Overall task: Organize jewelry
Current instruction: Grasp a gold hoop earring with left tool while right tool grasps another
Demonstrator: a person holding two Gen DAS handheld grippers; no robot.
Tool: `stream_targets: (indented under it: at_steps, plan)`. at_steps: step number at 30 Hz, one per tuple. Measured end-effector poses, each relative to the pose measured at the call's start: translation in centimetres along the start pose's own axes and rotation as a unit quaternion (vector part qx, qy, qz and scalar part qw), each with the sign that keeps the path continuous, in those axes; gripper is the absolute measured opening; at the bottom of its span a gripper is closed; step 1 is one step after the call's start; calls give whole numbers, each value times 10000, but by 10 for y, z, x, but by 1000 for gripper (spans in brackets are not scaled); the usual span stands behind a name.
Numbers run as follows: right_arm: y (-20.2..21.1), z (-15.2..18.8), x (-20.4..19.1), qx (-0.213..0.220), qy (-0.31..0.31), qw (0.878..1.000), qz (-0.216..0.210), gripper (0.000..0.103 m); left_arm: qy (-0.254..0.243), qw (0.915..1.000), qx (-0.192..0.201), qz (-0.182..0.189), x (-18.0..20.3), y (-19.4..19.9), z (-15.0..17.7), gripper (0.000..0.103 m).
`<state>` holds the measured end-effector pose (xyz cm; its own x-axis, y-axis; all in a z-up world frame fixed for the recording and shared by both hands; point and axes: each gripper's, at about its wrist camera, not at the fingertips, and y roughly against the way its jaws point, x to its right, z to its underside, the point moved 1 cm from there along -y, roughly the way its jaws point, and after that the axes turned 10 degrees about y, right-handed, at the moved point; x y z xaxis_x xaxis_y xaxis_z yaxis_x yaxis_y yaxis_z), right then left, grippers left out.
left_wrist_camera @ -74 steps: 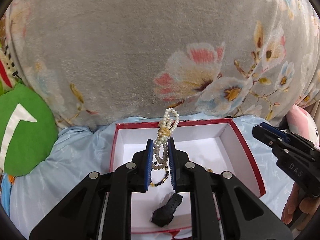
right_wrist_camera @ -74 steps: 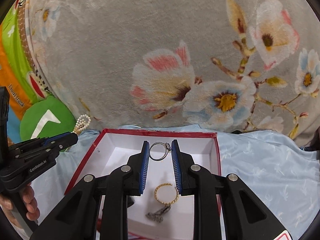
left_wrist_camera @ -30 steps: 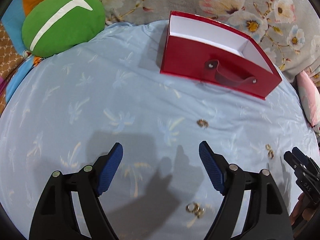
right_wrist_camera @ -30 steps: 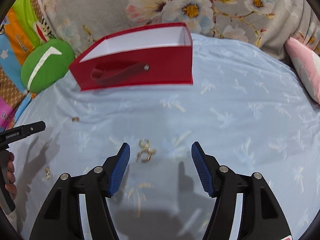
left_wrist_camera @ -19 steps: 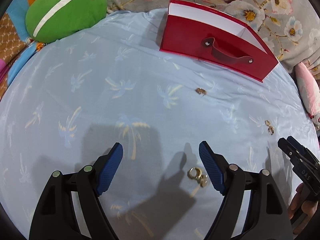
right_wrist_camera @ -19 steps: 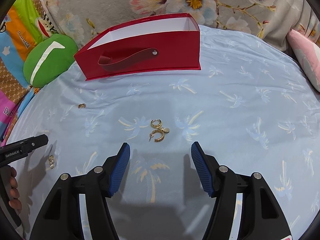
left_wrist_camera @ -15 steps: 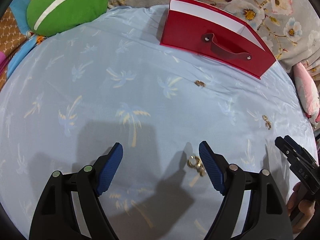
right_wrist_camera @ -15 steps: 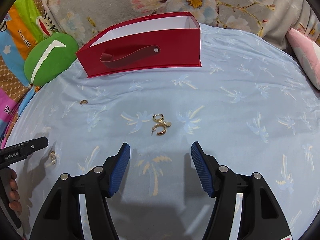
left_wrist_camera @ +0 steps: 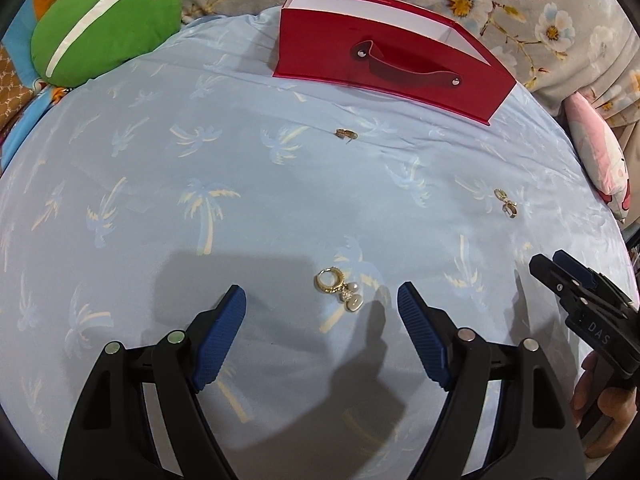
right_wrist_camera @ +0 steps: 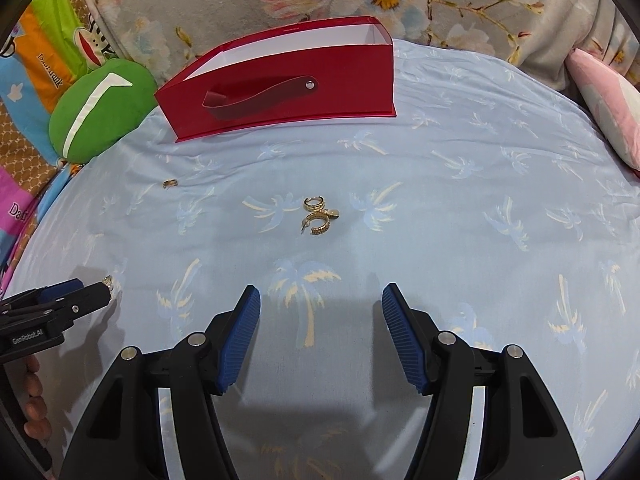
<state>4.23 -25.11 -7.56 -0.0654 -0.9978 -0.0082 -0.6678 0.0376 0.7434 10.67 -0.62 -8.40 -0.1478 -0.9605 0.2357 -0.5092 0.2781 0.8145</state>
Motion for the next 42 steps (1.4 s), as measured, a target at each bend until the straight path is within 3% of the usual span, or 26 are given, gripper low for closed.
stream_targets:
  at_steps: [4, 6, 9, 18, 33, 39, 42]
  plan:
    - [-1, -2, 4, -11, -111, 9999, -71, 62, -172, 9996, 117, -198, 9, -3, 0, 57]
    - [-1, -5, 5, 2, -114, 9999, -76, 62, -212, 9995, 138, -177, 12, -3, 0, 38]
    - [-3, -13, 8, 41, -96, 9999, -67, 62, -164, 9997, 132, -88, 13, -4, -3, 20]
    - [-15, -29, 12, 59, -195, 9996, -203, 62, 229, 9984, -104, 505, 8, -3, -11, 18]
    - [-38, -52, 7, 42, -173, 9993, -323, 57, 395, 9985, 146, 339, -3, 4, -32, 18]
    - [-51, -62, 10, -16, -192, 9991, -391, 48, 411, 9986, 140, 300, -6, 2, -33, 18]
    - [-59, -64, 7, -104, -93, 9991, -388, 33, 413, 9986, 116, 300, -7, 0, -34, 18]
